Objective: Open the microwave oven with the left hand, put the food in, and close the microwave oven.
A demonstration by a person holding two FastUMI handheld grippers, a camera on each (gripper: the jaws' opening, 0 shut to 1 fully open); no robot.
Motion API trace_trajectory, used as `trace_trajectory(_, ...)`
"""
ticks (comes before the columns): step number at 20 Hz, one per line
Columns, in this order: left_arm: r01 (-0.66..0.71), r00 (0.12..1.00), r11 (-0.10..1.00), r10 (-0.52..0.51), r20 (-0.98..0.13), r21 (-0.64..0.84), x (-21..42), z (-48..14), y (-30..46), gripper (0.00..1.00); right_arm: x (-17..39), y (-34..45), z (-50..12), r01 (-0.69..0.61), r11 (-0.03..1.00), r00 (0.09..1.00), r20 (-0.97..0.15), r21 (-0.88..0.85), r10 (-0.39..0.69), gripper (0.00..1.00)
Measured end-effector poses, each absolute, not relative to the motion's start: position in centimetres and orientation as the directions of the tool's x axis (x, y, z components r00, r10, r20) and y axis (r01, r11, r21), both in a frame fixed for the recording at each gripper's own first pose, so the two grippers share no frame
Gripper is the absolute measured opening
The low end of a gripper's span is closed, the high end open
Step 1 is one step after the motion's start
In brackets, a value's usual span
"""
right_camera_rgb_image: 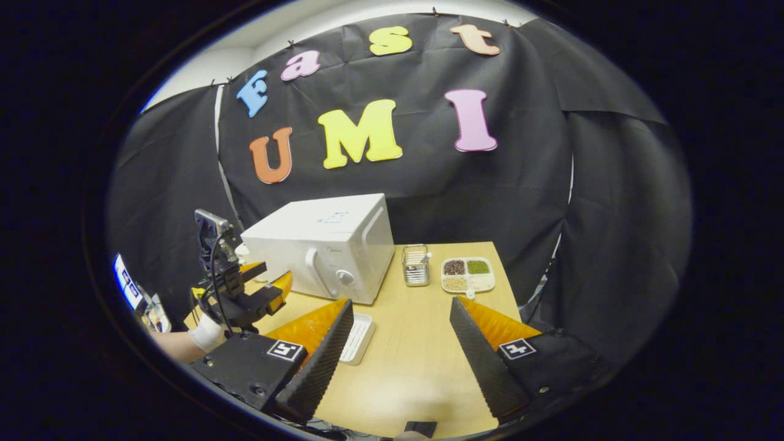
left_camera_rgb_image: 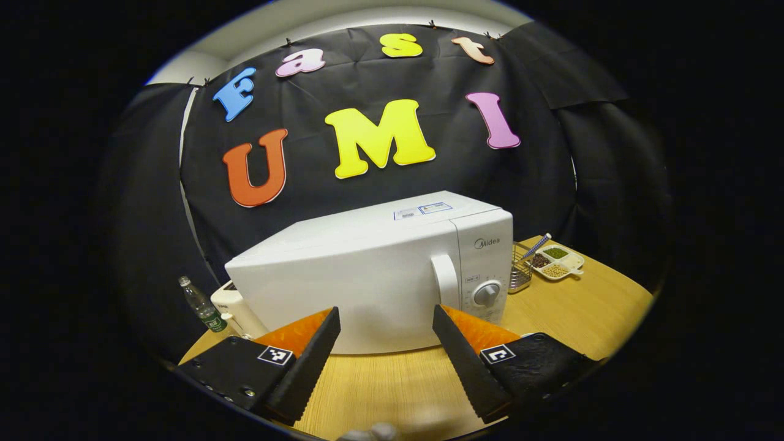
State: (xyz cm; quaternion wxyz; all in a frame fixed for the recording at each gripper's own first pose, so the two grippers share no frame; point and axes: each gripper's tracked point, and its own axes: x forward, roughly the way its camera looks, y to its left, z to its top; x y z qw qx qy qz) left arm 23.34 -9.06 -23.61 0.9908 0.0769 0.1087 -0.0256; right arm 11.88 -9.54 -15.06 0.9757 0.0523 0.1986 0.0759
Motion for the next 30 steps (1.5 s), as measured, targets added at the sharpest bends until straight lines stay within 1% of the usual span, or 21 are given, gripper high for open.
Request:
trace_trajectory(1, 0.071, 0.976, 0.988, -0.040, -0.215, 0.139, 22.7, -22.9, -9.1, 0.95, 11.7, -9.2, -14.7, -0.129, 0.983, 0.914, -0.370, 0.128, 0.168, 1.00)
trace_trajectory(2, 0.072, 0.978, 0.989, -0.045, -0.203, 0.128, 21.7, -22.0, -9.1, 0.95, 11.4, -9.0, -14.2, -0.125, 0.984, 0.920, -0.357, 0.125, 0.162, 0.91)
trace_trajectory(3, 0.078, 0.981, 0.991, -0.055, -0.188, 0.113, 20.7, -21.1, -9.1, 0.95, 11.4, -8.7, -13.7, -0.124, 0.985, 0.926, -0.342, 0.122, 0.159, 1.00)
trace_trajectory(4, 0.077, 0.982, 0.992, -0.058, -0.179, 0.102, 19.7, -20.1, -8.9, 0.95, 11.2, -8.4, -13.2, -0.119, 0.987, 0.932, -0.331, 0.112, 0.150, 1.00)
trace_trajectory(5, 0.082, 0.984, 0.992, -0.065, -0.168, 0.094, 18.6, -19.1, -8.6, 0.95, 10.8, -8.0, -12.7, -0.113, 0.988, 0.938, -0.317, 0.103, 0.140, 0.90)
trace_trajectory(6, 0.083, 0.985, 0.993, -0.069, -0.155, 0.087, 17.4, -17.9, -8.2, 0.95, 10.4, -7.5, -11.9, -0.108, 0.990, 0.945, -0.299, 0.096, 0.132, 1.00)
trace_trajectory(9, 0.083, 0.990, 0.995, -0.075, -0.123, 0.057, 13.6, -14.3, -6.3, 0.95, 8.7, -5.8, -10.0, -0.094, 0.991, 0.960, -0.255, 0.091, 0.115, 1.00)
trace_trajectory(10, 0.082, 0.990, 0.996, -0.077, -0.115, 0.043, 12.3, -13.1, -5.7, 0.95, 8.1, -5.2, -9.2, -0.093, 0.992, 0.965, -0.238, 0.085, 0.111, 0.91)
trace_trajectory(11, 0.067, 0.992, 0.997, -0.063, -0.108, 0.034, 11.0, -12.0, -4.6, 0.95, 7.5, -4.5, -8.6, -0.090, 0.993, 0.969, -0.225, 0.076, 0.105, 1.00)
trace_trajectory(12, 0.057, 0.994, 0.998, -0.055, -0.098, 0.021, 9.8, -10.8, -3.5, 0.95, 6.8, -3.8, -7.8, -0.090, 0.993, 0.973, -0.206, 0.073, 0.104, 0.91)
trace_trajectory(13, 0.056, 0.995, 0.998, -0.056, -0.086, 0.000, 8.5, -9.5, -2.8, 0.95, 6.2, -3.1, -7.0, -0.086, 0.994, 0.977, -0.188, 0.068, 0.097, 1.00)
trace_trajectory(15, 0.041, 0.997, 0.999, -0.042, -0.058, -0.019, 6.3, -7.0, -1.1, 0.95, 4.9, -2.1, -5.9, -0.075, 0.995, 0.983, -0.163, 0.059, 0.083, 1.00)
trace_trajectory(16, 0.030, 0.999, 0.999, -0.031, -0.045, -0.019, 5.3, -5.8, 0.0, 0.95, 4.2, -1.6, -5.5, -0.065, 0.996, 0.986, -0.150, 0.056, 0.073, 0.91)
trace_trajectory(18, 0.003, 0.999, 1.000, -0.003, -0.040, -0.013, 3.6, -4.2, 1.7, 0.95, 2.9, -0.5, -4.4, -0.051, 0.997, 0.990, -0.132, 0.054, 0.058, 0.91)
trace_trajectory(19, -0.002, 0.999, 1.000, 0.002, -0.037, -0.023, 2.8, -3.6, 2.2, 0.95, 2.5, -0.1, -4.0, -0.047, 0.997, 0.991, -0.125, 0.058, 0.054, 1.00)
trace_trajectory(21, -0.003, 1.000, 0.999, 0.003, -0.016, -0.036, 1.5, -2.1, 2.9, 0.95, 1.6, 0.8, -3.2, -0.037, 0.998, 0.993, -0.110, 0.057, 0.044, 1.00)
trace_trajectory(22, -0.006, 1.000, 0.999, 0.005, -0.007, -0.037, 1.0, -1.5, 3.4, 1.00, 1.1, 1.3, -2.9, -0.036, 0.998, 0.994, -0.103, 0.059, 0.042, 0.91)
trace_trajectory(23, -0.004, 1.000, 0.999, 0.004, -0.001, -0.039, 0.5, -1.2, 3.6, 0.95, 0.8, 1.8, -2.7, -0.039, 0.997, 0.994, -0.102, 0.068, 0.045, 0.91)
trace_trajectory(26, 0.002, 1.000, 0.999, -0.002, 0.009, -0.044, -0.4, -0.4, 4.1, 0.95, 0.1, 2.8, -2.3, -0.050, 0.997, 0.993, -0.100, 0.064, 0.056, 1.00)
trace_trajectory(29, -0.004, 1.000, 0.999, 0.005, 0.027, -0.051, -1.0, 0.2, 4.6, 0.95, -0.4, 3.1, -1.3, -0.047, 0.998, 0.995, -0.081, 0.049, 0.051, 1.00)
trace_trajectory(30, -0.003, 1.000, 0.999, 0.005, 0.030, -0.054, -1.0, 0.4, 4.7, 0.95, -0.4, 3.1, -1.3, -0.046, 0.998, 0.995, -0.085, 0.044, 0.050, 0.91)
